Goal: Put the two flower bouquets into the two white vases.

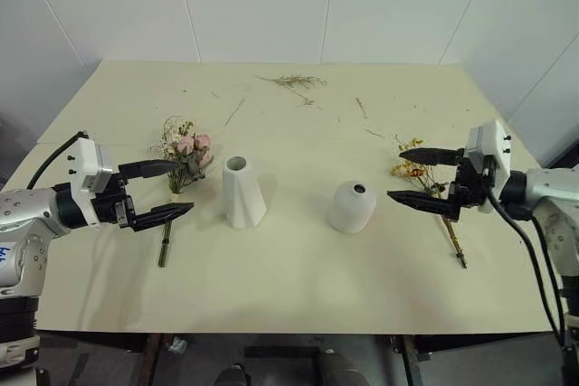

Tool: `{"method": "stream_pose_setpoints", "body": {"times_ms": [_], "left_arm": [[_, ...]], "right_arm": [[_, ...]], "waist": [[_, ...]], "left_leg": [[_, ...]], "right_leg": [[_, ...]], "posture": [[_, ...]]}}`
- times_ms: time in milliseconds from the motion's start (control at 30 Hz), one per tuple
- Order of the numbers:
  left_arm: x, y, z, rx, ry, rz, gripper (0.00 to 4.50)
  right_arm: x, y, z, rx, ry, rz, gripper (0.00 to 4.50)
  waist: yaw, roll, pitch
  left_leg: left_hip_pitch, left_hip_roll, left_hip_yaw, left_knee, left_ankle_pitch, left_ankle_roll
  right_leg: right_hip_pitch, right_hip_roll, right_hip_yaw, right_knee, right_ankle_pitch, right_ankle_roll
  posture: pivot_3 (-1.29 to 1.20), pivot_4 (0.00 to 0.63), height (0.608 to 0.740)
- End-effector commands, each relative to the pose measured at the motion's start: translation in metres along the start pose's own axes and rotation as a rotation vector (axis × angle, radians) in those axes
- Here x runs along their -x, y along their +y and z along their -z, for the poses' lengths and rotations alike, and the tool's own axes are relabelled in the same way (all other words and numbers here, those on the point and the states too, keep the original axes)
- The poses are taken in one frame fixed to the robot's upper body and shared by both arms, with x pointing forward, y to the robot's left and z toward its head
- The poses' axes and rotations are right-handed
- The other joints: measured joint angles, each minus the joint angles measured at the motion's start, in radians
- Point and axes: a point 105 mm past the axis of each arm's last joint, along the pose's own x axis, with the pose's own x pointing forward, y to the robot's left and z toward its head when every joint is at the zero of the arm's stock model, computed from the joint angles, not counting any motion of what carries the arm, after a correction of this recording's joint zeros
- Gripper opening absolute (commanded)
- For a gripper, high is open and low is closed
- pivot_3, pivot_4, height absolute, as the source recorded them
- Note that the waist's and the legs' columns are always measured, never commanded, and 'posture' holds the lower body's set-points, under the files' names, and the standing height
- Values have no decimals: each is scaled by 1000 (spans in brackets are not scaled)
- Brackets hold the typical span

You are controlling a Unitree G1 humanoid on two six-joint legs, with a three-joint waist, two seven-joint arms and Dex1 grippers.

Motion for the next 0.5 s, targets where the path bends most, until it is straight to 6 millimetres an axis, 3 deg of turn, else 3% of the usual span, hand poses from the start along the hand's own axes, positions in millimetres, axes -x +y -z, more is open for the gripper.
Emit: {"method": "stream_pose_setpoints", "body": {"times_ms": [33, 233, 367, 500], "left_arm": [[-5, -3, -15, -44, -44, 16, 4500], [-13, -21, -40, -52, -98, 112, 4500], [-7, -21, -57, -26, -89, 171, 4500], [1, -30, -64, 10, -53, 245, 4500]], "right_arm": [[12, -17, -16, -25, 19, 74, 4486], [36, -50, 15, -228, 209, 228, 4486], [45, -55, 34, -365, 424, 249, 4486], [49, -58, 41, -435, 557, 240, 4486]], "waist": [[-1, 0, 0], [3, 1, 0], [0, 2, 1], [-17, 3, 2]], "left_leg": [[0, 0, 0, 0, 0, 0], [0, 0, 0, 1, 0, 0], [-2, 0, 0, 1, 0, 0], [0, 0, 2, -1, 0, 0]], "right_leg": [[0, 0, 0, 0, 0, 0], [0, 0, 0, -1, 0, 0], [-1, 0, 0, -1, 0, 0], [-2, 0, 1, 0, -1, -1]], "posture": [[0, 150, 740], [0, 150, 740], [0, 150, 740], [0, 150, 740]]}}
